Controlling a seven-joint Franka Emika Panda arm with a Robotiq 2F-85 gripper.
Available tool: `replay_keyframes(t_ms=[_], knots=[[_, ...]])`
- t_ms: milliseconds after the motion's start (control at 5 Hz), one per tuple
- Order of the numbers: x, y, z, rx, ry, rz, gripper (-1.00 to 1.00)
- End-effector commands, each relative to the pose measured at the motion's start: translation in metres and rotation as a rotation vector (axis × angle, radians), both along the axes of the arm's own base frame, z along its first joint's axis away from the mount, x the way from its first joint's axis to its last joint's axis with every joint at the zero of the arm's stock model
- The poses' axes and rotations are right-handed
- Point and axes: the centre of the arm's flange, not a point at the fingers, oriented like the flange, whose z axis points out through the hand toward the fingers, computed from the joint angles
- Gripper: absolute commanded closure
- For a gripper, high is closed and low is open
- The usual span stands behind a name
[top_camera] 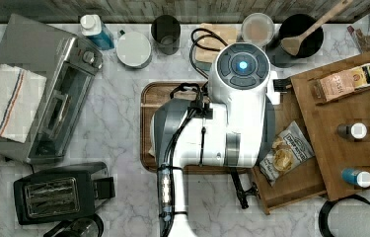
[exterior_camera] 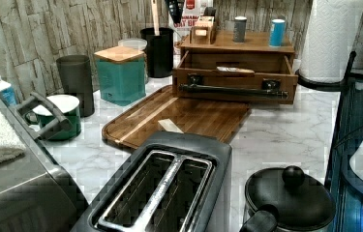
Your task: Close the drawer.
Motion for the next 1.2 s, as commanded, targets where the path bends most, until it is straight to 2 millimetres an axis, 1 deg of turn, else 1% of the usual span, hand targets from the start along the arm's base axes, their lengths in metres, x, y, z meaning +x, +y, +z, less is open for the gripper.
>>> replay_keyframes(t_ms=[200,400,600,800,1000,1200], knots=[[-0.002,-0.001,-0.006,-0.003,0.012,-0.001,1.00],[-0.027,0.025,-0.032,-0.090,-0.133,0.129,1.00],[-0.037,0.051,-0.052,-0.040,-0.227,0.230,1.00],[-0.036,0.084,-0.066,-0.052,-0.243,0.213,1.00],[-0.043,0.097,-0.069,-0.040,-0.259,0.231,1.00],[-0.055,0.093,-0.074,-0.012,-0.291,0.376,1.00]])
